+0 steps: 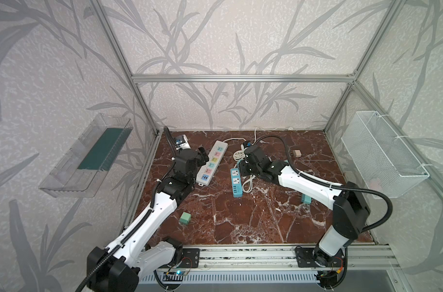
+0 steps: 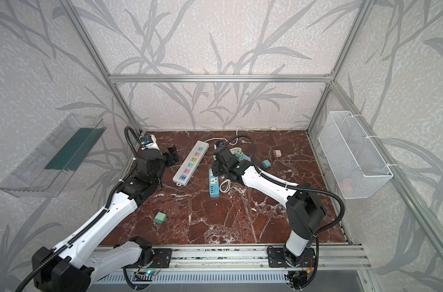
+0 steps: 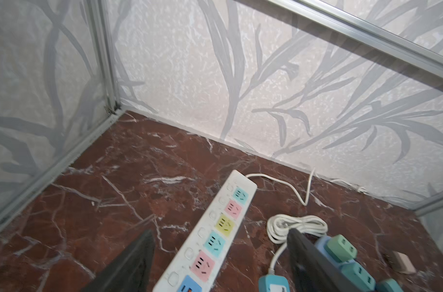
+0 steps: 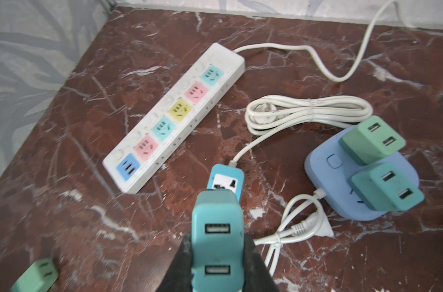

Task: Insert the plug
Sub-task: 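Carry the teal adapter over the teal power strip while the left withdraws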

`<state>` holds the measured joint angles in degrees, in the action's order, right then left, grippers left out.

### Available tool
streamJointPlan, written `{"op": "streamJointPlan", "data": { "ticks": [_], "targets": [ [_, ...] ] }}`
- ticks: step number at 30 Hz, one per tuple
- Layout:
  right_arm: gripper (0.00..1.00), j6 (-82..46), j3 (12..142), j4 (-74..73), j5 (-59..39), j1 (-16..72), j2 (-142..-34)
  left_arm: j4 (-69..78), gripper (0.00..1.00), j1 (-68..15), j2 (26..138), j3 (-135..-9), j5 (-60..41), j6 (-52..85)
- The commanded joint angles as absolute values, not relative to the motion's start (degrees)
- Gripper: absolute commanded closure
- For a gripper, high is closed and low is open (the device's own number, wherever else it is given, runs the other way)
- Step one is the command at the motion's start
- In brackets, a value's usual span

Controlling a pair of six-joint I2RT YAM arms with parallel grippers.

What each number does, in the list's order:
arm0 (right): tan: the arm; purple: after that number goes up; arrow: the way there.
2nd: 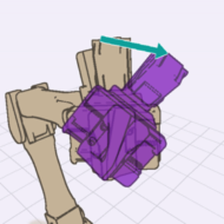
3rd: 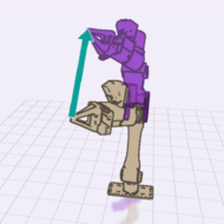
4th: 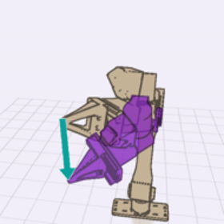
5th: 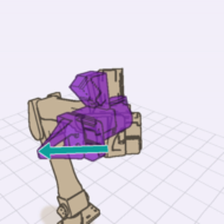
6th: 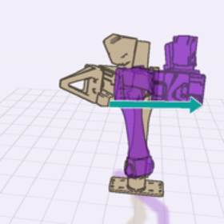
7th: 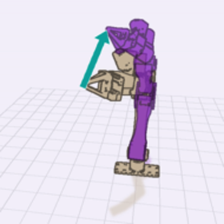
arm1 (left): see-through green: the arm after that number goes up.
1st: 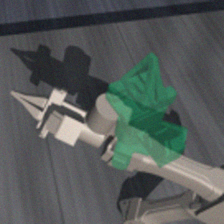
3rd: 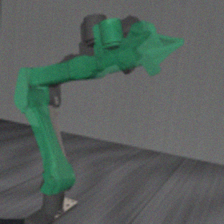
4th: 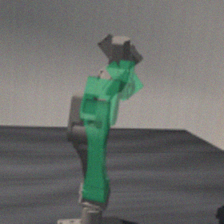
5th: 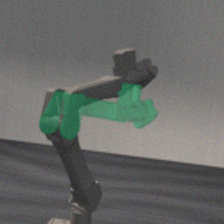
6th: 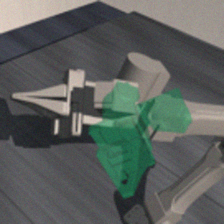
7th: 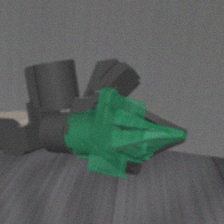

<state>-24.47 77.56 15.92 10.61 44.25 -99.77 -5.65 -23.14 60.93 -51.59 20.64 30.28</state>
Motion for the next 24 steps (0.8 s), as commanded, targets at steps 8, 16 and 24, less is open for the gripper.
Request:
{"op": "streamJointPlan", "data": {
  "ticks": [8, 16, 24],
  "targets": [
    [1.0, -27.64, 85.15, 26.12, 16.98, 44.77, -105.49, -5.19, 0.21, -22.67, 55.49, -45.57, 18.25, 40.66],
    [1.0, -30.85, 85.51, 24.72, 15.5, 46.99, -109.02, -5.55, 0.21, -22.59, 54.56, -46.18, 15.15, 41.82],
    [1.0, -32.23, 91.7, 26.88, 18.42, 47.72, -114.34, -5.09, 0.21, -22.42, 53.79, -46.05, 13.8, 41.71]
  ]
}}
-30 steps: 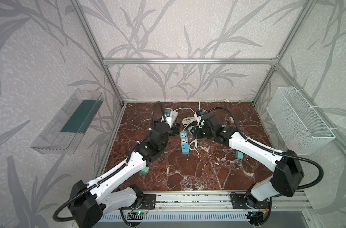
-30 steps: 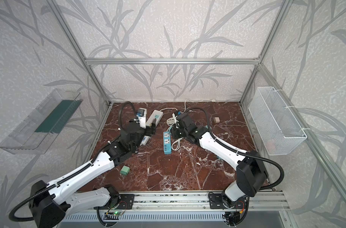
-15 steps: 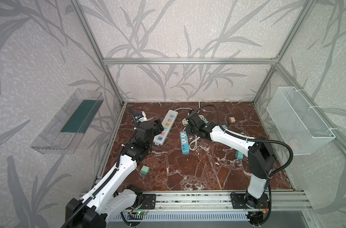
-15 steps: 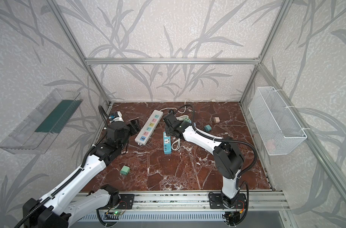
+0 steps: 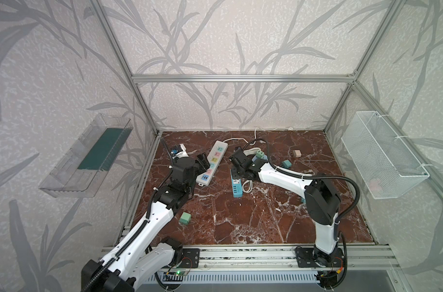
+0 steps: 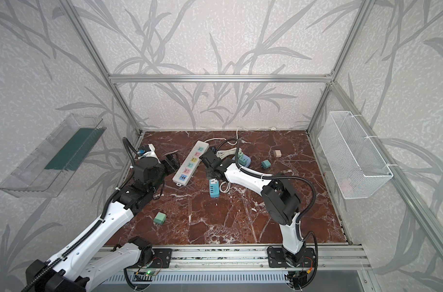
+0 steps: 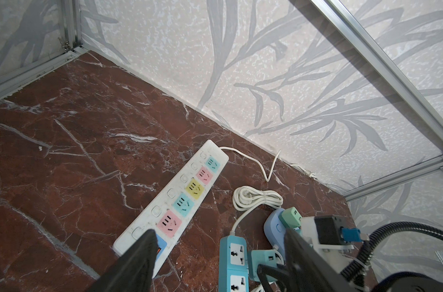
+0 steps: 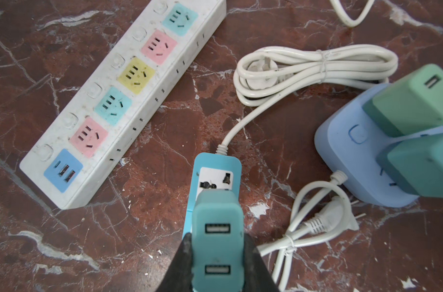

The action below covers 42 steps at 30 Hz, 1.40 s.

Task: Insert the plug
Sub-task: 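Carry the teal adapter over the teal power strip while the left withdraws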

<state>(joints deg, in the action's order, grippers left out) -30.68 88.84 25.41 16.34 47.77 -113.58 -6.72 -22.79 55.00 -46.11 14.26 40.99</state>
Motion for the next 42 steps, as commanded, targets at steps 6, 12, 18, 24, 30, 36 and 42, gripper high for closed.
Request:
{"op": "streamJointPlan", "data": {
  "ticks": [6, 12, 18, 24, 30, 36, 42],
  "targets": [
    [1.0, -34.17, 94.79, 29.11, 20.17, 47.72, -117.85, -4.89, 0.21, -20.76, 54.19, -45.99, 12.68, 42.79],
    [1.0, -34.63, 96.06, 30.48, 20.3, 47.73, -119.5, -4.69, 0.21, -19.25, 54.18, -45.49, 11.72, 44.55],
    [1.0, -35.3, 95.6, 30.3, 19.28, 47.75, -120.61, -4.13, 0.21, -18.9, 55.59, -45.39, 9.25, 46.13],
    [1.0, -36.17, 94.55, 30.39, 20.36, 47.72, -120.48, -3.87, 0.22, -18.74, 56.12, -45.12, 9.15, 46.66],
    [1.0, -36.18, 94.14, 31.38, 19.82, 47.72, -119.57, -3.74, 0.22, -18.54, 56.33, -45.07, 8.75, 47.05],
    [1.0, -36.19, 94.9, 33.14, 20.25, 47.55, -120.82, -3.43, 0.22, -18.37, 56.69, -44.9, 7.89, 47.72],
    [1.0, -37.8, 93.63, 33.45, 20.32, 47.61, -119.91, -3.52, 0.22, -18.2, 56.88, -44.91, 8.09, 47.89]
  ]
}}
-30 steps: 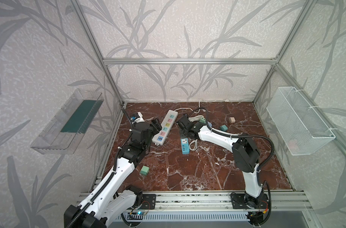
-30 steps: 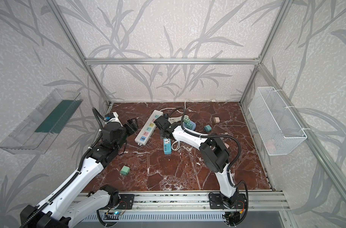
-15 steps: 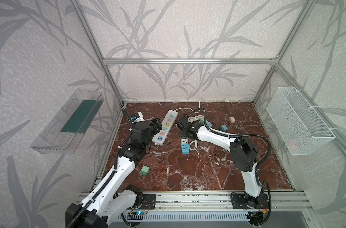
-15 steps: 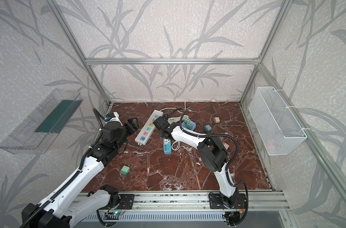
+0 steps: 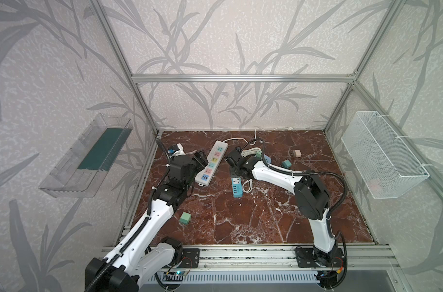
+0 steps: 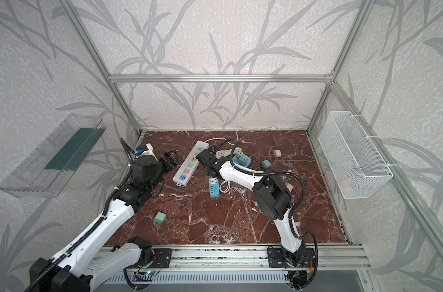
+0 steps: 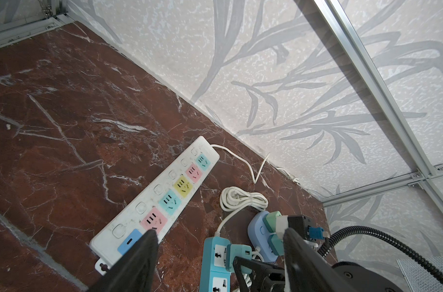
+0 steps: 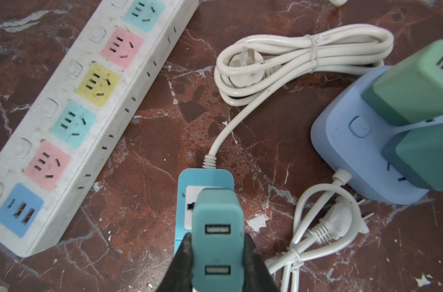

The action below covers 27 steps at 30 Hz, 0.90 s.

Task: Insert the plug
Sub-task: 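Lower the teal adapter into the strip's socket and open the right gripper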

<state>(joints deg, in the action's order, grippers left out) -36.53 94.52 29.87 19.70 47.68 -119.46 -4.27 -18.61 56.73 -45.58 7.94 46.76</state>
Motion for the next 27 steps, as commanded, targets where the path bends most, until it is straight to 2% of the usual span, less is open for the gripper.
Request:
{"op": "streamJointPlan", "data": {
  "ticks": [1, 27],
  "targets": [
    [1.0, -37.76, 93.31, 33.49, 20.46, 47.55, -119.61, -3.44, 0.22, -18.19, 56.88, -44.91, 7.84, 47.97],
    [1.0, -40.49, 85.25, 28.59, 20.33, 47.8, -126.45, -3.35, 0.22, -17.09, 58.52, -45.0, 7.04, 48.36]
  ]
}}
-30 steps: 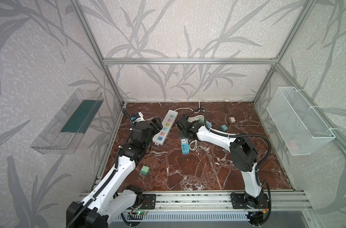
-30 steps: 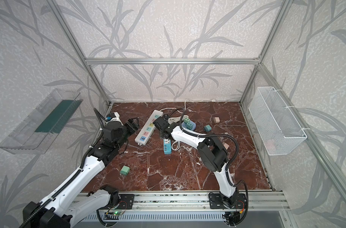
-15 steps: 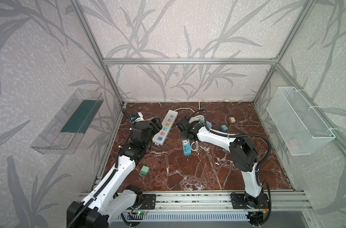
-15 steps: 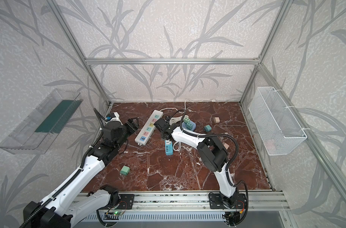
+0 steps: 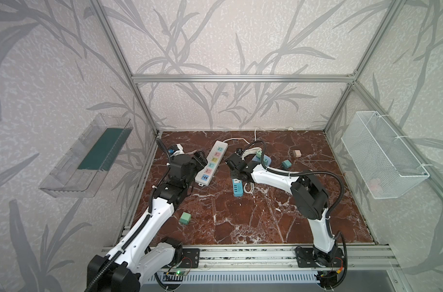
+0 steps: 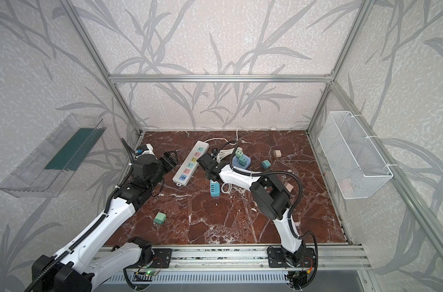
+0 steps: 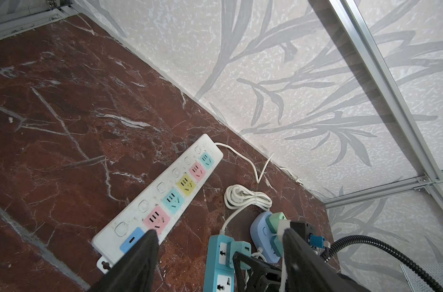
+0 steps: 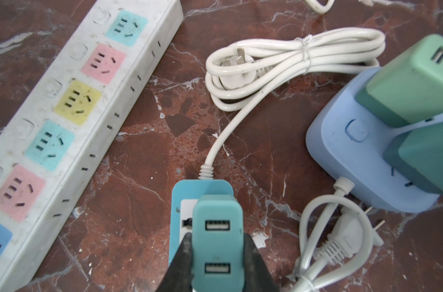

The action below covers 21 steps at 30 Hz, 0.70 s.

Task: Insert the plug
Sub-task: 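Lower the teal adapter into the strip's socket and open the right gripper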

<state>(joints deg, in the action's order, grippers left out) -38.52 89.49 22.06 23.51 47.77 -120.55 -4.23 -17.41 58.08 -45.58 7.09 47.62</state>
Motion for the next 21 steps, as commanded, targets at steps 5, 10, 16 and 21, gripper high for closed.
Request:
{"op": "streamJointPlan", "data": {
  "ticks": [5, 10, 16, 21],
  "targets": [
    [1.0, -39.46, 87.67, 29.99, 20.96, 47.73, -126.43, -3.38, 0.22, -16.8, 58.79, -44.99, 6.95, 48.4],
    [0.91, -38.48, 90.41, 31.1, 18.69, 47.9, -124.25, -3.43, 0.23, -16.65, 58.79, -45.0, 7.3, 48.32],
    [0.62, -37.0, 91.29, 28.67, 16.2, 47.92, -120.31, -3.42, 0.22, -16.56, 59.13, -45.04, 6.97, 48.51],
    [0.45, -33.05, 91.12, 26.31, 16.16, 47.81, -114.97, -3.49, 0.22, -16.35, 59.14, -45.26, 6.81, 48.01]
  ]
}}
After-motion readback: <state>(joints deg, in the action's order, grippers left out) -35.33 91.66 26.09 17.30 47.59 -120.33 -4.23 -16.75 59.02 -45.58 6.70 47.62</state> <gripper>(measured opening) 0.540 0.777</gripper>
